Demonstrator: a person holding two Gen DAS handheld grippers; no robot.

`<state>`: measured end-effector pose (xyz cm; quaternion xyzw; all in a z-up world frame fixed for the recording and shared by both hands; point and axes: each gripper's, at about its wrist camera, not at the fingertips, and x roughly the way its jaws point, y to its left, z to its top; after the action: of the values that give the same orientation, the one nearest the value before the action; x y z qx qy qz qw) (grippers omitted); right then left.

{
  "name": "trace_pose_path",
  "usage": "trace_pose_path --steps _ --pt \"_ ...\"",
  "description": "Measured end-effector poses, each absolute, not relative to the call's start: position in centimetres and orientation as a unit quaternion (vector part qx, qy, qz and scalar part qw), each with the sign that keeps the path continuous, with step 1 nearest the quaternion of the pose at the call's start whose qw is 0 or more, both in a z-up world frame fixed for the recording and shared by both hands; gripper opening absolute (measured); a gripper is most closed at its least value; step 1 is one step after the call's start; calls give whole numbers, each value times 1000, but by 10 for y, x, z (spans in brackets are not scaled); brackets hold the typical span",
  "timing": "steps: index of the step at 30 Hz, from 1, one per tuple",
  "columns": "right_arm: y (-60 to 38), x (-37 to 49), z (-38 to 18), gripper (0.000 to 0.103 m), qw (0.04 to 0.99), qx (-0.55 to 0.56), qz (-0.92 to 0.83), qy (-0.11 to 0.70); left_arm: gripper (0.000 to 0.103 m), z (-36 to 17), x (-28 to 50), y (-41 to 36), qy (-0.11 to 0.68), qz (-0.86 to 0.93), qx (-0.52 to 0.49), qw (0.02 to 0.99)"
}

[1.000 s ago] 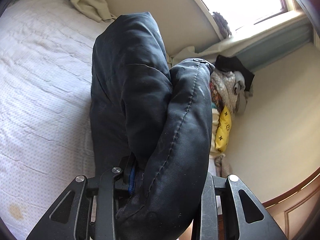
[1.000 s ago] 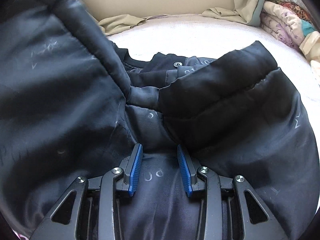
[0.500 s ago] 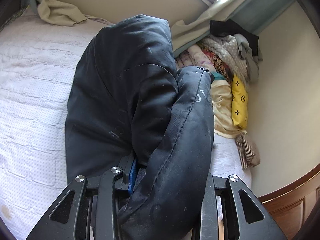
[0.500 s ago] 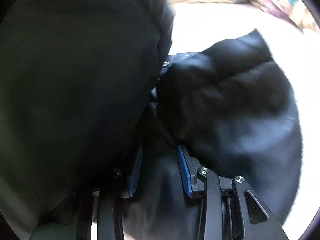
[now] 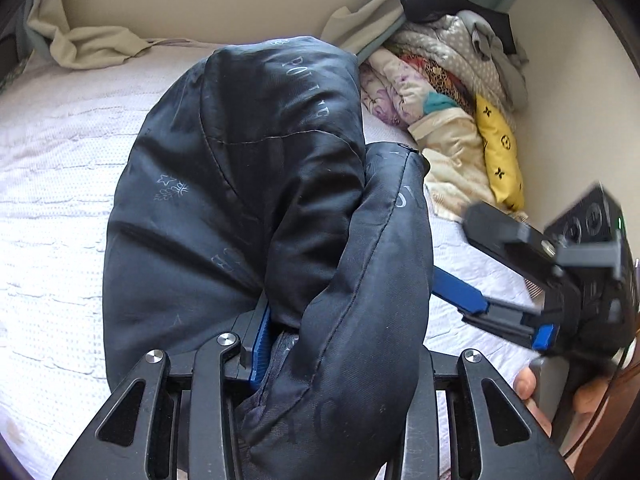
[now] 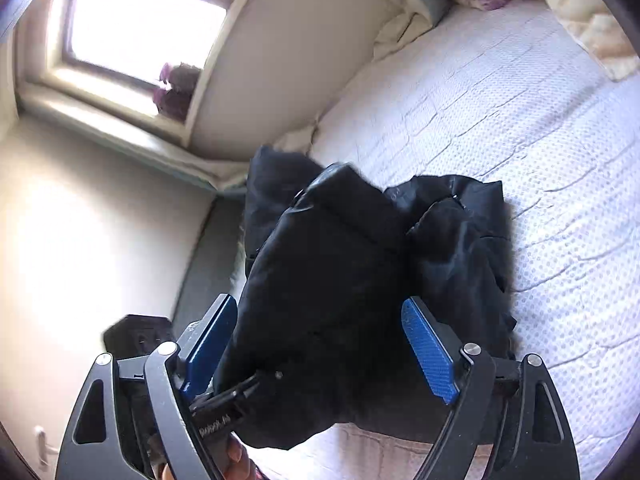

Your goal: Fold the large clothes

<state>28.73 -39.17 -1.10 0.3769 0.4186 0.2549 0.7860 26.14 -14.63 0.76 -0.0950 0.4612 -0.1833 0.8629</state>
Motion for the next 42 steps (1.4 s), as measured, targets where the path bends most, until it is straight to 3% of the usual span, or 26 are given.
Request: trace_pose_path --steps 14,17,20,24,26,31,37,42 --pt "-328 349 -24 83 750 317 279 509 44 0 249 -162 462 -190 -22 866" --pt "-322 357 -29 73 747 296 278 527 46 -2 250 -166 464 -193 -14 865" --pt "-319 364 -38 53 742 287 272 541 48 -5 253 -167 472 -196 -12 859" --pt "-314 367 -45 32 753 255 253 552 58 -5 257 -163 492 -213 -17 844" --pt "-314 367 -45 28 755 259 247 549 64 1 254 -153 495 -230 -26 837" --pt "-321 371 -47 24 757 285 232 541 80 17 232 -123 489 -249 -45 835" --pt "-331 371 -54 24 749 318 227 535 88 17 193 -94 455 -238 -40 857" --pt "-350 365 -67 24 739 352 234 525 88 -2 177 -85 444 -192 16 875"
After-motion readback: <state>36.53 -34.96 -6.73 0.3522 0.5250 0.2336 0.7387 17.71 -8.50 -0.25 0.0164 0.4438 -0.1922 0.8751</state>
